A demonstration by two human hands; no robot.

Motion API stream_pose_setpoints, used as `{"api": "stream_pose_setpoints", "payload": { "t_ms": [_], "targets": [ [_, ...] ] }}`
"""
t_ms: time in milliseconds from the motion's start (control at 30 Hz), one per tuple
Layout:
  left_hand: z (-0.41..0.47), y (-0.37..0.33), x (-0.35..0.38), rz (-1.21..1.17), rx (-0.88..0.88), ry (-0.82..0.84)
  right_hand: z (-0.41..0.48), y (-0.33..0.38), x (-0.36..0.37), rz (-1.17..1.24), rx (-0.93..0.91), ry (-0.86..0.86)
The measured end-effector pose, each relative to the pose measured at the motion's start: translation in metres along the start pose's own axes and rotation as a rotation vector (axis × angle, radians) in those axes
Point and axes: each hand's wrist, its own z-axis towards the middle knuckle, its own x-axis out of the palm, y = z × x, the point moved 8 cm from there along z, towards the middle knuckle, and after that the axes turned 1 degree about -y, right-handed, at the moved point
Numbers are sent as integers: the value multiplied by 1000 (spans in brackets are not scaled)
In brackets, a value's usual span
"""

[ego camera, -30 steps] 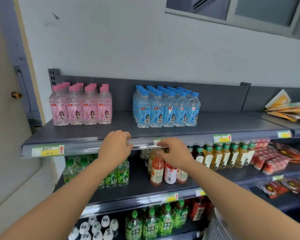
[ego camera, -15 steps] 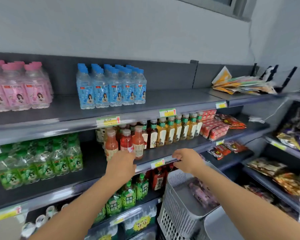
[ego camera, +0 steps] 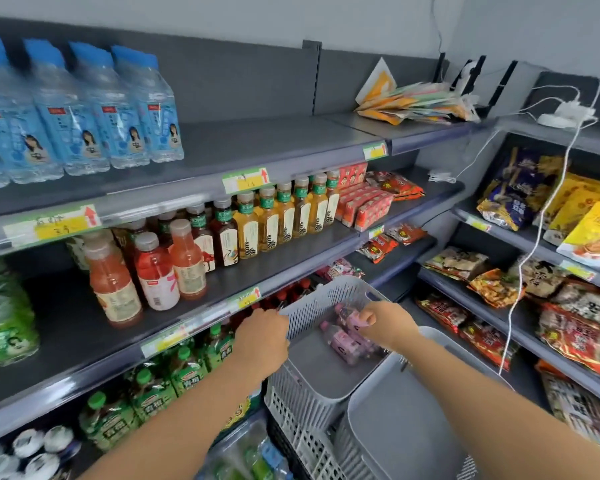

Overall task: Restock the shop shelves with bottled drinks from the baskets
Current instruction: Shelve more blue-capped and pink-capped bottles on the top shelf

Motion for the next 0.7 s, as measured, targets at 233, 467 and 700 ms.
{"api": "stream_pose_setpoints", "payload": {
  "t_ms": [233, 467, 700],
  "targets": [
    [76, -47, 79, 46, -22, 139, 78, -72, 41, -36, 59, 109],
    [141, -73, 172, 83, -28, 287, 153, -126, 90, -32, 109, 174],
    [187, -81, 267, 20, -70, 420, 217, -159, 145, -35, 129, 200]
  ]
}}
